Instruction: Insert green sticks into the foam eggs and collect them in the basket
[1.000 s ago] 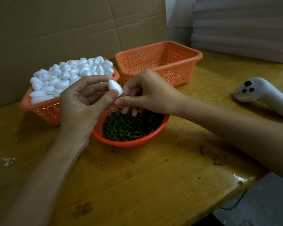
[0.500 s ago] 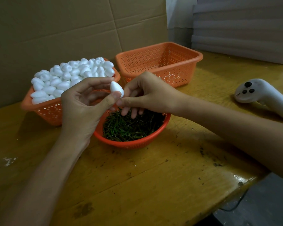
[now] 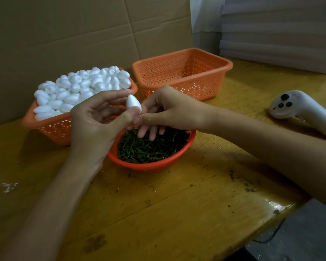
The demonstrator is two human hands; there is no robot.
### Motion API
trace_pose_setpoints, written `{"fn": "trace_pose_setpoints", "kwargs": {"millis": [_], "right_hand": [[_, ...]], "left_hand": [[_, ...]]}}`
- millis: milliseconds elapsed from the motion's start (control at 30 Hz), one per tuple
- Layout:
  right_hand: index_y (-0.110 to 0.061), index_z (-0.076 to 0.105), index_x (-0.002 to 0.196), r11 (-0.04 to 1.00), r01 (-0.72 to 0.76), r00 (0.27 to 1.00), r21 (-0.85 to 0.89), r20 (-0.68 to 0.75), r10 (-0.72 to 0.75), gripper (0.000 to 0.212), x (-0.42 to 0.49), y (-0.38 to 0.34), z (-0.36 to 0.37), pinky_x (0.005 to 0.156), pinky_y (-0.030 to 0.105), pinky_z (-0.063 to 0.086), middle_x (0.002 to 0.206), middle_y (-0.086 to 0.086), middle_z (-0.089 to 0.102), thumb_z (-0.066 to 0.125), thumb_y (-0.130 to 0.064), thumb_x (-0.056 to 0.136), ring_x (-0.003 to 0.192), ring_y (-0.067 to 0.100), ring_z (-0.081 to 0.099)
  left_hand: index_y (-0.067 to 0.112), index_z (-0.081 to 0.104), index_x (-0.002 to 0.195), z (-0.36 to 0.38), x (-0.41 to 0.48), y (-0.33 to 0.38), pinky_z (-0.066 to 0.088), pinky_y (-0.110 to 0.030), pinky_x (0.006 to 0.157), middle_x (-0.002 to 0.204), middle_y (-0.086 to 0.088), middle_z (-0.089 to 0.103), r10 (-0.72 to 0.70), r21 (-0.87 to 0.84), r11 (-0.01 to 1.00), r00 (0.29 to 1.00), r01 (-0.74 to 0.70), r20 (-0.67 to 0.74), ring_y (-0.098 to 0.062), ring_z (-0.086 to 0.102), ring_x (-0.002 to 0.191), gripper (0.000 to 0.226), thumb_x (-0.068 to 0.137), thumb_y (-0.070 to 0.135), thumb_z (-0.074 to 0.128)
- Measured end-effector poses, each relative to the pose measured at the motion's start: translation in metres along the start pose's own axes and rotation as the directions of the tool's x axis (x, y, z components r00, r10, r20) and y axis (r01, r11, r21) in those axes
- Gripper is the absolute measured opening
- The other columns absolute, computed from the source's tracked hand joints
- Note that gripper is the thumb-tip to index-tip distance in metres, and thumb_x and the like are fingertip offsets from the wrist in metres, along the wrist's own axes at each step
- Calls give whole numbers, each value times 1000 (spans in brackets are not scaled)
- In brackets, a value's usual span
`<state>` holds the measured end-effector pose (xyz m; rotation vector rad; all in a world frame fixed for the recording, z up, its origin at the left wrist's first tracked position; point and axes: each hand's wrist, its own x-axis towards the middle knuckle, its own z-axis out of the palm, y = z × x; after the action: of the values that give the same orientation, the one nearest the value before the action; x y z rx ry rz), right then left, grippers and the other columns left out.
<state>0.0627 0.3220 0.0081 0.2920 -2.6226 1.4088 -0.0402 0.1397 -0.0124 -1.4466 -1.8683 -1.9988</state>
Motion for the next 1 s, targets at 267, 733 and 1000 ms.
{"fn": "trace_pose_setpoints", "kwargs": {"millis": [267,733,1000], "right_hand": [[1,73,111,1000,-10,1000,11,-6,10,22,-1,-2,1,63,27,55,94,12,80,61,-16,104,75,23,76],[4,71,110,1000,-14,1000,2,-19,14,23,0,-1,1,60,25,56,96,11,80,60,-15,105,74,26,76],[0,71,108,1000,2,1000,27,-24,-1,20,1,0,1,60,27,56,97,11,80,58,-15,106,74,27,76]], "left_hand": [[20,76,113,1,-1,0,61,-26,66,106,-2,80,-17,-20,1000,1000,16,-13,-22,78,91,27,88,12,83],[19,74,112,0,0,2,61,-27,65,102,-2,80,-41,-60,997,999,39,-28,-23,77,92,28,86,14,83],[17,73,117,0,0,3,63,-30,67,106,1,78,-62,-77,995,998,60,-17,-19,76,96,21,98,9,71]]}}
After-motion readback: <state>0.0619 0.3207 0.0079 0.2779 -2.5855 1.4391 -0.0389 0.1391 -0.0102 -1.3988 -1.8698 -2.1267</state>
